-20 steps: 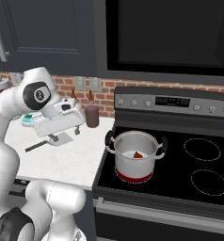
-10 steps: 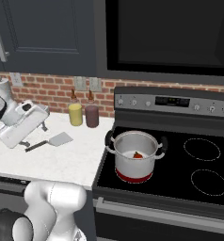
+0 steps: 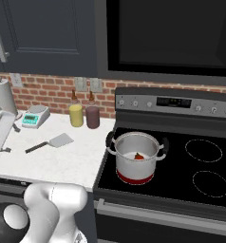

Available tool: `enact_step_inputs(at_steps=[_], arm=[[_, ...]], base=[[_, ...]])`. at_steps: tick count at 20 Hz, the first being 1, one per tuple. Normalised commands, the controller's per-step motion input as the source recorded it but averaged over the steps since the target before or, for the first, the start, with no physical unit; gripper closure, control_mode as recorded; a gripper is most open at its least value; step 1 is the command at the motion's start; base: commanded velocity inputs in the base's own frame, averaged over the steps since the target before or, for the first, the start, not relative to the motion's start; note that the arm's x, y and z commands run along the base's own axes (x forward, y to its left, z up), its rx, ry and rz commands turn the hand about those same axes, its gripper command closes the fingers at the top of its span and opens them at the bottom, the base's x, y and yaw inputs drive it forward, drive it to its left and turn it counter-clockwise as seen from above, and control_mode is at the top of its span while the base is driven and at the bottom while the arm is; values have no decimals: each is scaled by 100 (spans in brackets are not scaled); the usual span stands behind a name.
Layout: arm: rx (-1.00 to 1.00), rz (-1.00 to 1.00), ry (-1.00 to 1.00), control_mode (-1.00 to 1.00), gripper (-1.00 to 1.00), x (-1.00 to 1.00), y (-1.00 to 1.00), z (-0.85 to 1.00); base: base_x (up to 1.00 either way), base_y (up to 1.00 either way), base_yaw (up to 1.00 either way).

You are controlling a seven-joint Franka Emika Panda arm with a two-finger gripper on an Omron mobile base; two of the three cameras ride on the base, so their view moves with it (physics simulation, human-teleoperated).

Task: Put the garlic and tomato in the pot. Retrieve the spatula and lightly stir the vegetables in the pot.

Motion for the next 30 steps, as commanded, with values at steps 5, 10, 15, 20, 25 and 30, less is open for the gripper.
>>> enact_step_inputs(at_steps=[5,10,15,20,25,30], arm=[[-11,21,29,-100,-100,75,57,-25],[-8,19,35,-100,-100,72,35,-49],[-11,26,17,-100,-100,23,11,-71],[-5,33,2,-100,-100,0,0,-55],[-1,32,-1,-100,-100,5,0,-42],[0,23,-1,-100,-100,31,0,-32]], base=[[0,0,0],[0,0,0],[0,0,0],[0,0,0],[0,0,0],[0,0,0]])
